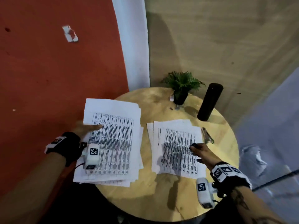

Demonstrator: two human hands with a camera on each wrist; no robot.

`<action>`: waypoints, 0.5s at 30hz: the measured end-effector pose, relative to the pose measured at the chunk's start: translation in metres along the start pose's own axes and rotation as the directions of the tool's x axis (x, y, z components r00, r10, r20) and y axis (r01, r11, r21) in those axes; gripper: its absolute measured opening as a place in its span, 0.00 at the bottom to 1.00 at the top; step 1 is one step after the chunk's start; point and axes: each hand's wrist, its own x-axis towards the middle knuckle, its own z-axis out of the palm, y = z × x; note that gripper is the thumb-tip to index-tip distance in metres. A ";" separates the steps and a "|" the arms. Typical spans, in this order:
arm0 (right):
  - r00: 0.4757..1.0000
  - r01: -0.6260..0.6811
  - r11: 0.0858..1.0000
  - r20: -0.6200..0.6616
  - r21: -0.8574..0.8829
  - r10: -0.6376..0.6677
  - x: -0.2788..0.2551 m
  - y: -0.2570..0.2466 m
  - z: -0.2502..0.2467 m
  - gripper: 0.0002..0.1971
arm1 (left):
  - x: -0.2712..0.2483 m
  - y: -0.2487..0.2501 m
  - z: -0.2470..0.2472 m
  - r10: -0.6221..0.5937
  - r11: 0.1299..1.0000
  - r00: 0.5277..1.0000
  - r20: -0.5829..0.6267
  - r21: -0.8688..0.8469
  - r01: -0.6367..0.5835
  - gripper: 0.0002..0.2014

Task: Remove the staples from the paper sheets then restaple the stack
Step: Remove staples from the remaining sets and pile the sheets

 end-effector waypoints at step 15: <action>0.976 -0.165 0.963 -0.105 0.211 0.190 0.039 0.077 0.004 0.16 | 0.114 -0.095 0.015 -0.065 0.864 0.958 -0.279 0.464 0.194 0.37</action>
